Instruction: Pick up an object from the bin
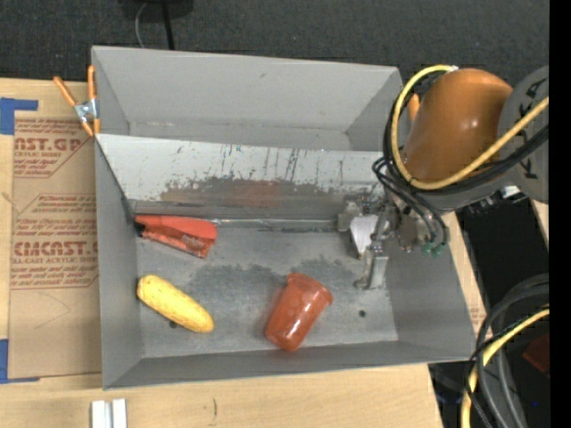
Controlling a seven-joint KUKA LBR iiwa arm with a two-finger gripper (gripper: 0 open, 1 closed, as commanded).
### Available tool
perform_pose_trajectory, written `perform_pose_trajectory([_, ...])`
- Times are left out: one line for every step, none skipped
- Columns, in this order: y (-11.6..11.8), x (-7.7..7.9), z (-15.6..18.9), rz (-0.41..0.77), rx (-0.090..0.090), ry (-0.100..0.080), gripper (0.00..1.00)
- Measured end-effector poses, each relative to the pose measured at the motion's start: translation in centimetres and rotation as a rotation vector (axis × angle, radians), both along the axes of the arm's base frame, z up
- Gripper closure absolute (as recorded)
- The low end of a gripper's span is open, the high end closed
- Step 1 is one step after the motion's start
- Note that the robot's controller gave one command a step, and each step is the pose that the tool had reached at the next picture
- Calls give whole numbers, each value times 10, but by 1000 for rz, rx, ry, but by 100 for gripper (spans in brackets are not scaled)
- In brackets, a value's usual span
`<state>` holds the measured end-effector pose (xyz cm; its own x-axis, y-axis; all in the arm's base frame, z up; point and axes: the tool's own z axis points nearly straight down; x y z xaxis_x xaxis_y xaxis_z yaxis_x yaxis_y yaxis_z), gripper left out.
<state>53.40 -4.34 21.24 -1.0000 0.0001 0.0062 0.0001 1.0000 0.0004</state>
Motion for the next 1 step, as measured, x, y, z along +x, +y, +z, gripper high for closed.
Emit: perform_pose_trajectory([0,2,4,1,-1,-8,0])
